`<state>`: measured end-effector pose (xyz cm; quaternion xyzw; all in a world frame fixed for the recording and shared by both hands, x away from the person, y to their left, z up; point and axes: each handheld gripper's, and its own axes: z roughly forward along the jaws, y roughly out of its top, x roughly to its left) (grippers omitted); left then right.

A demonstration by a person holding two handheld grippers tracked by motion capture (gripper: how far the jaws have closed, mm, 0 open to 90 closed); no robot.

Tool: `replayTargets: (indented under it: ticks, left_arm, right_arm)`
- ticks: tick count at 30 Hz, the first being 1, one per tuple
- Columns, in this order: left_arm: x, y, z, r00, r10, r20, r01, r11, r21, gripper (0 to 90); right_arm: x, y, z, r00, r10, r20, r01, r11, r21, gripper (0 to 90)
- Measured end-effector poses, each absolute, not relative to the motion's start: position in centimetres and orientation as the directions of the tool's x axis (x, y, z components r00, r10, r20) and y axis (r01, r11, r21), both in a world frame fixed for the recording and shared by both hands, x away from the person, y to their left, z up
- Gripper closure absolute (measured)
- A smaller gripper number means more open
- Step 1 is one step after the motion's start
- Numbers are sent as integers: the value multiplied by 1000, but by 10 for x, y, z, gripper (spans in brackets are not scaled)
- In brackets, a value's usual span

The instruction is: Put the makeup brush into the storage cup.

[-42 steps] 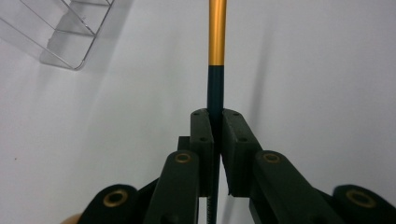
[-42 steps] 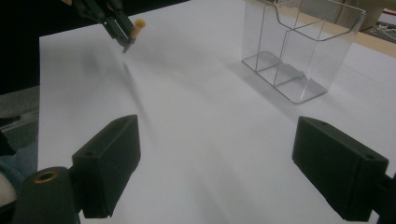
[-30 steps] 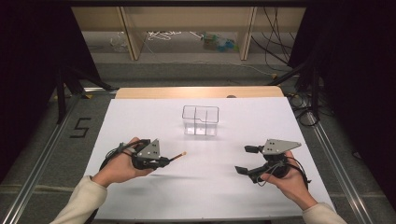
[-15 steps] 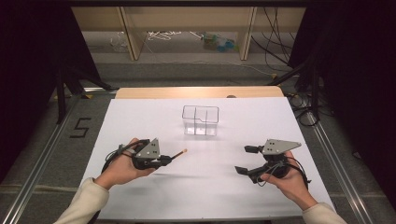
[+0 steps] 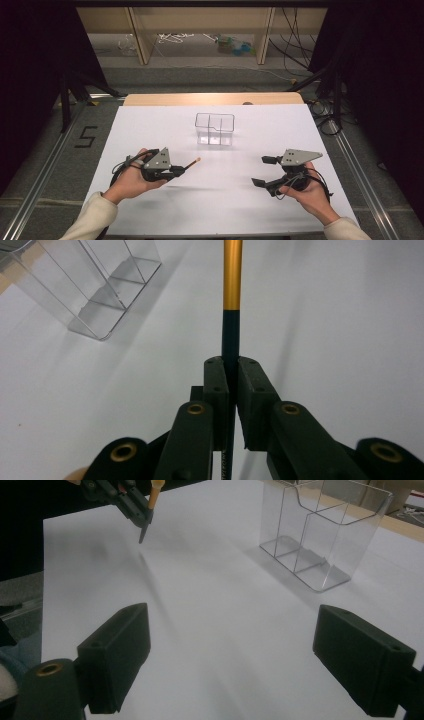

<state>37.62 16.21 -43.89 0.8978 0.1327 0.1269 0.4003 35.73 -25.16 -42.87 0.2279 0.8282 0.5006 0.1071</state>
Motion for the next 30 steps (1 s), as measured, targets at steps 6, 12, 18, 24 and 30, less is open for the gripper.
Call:
replayTargets:
  ticks: [6, 12, 18, 24, 30]
  left_arm:
    - [376, 162, -439, 930, 349, 113, 141, -624, 769, 828]
    - [376, 163, -439, 927, 358, 113, 142, -613, 777, 829]
    - [376, 162, -440, 924, 370, 100, 150, -591, 792, 829]
    - [376, 163, -440, 919, 378, 110, 144, -583, 799, 829]
    - [376, 163, -440, 913, 397, 90, 162, -557, 815, 829]
  right_arm:
    - [357, -251, -429, -874, 483, 52, 271, 395, 878, 160]
    - [357, -251, -429, -874, 483, 50, 269, 396, 878, 160]
    - [357, -251, -429, -875, 481, 52, 269, 395, 878, 160]
    - [356, -251, -428, -876, 480, 54, 271, 397, 877, 160]
    - [356, -251, -428, -874, 482, 51, 275, 406, 871, 160]
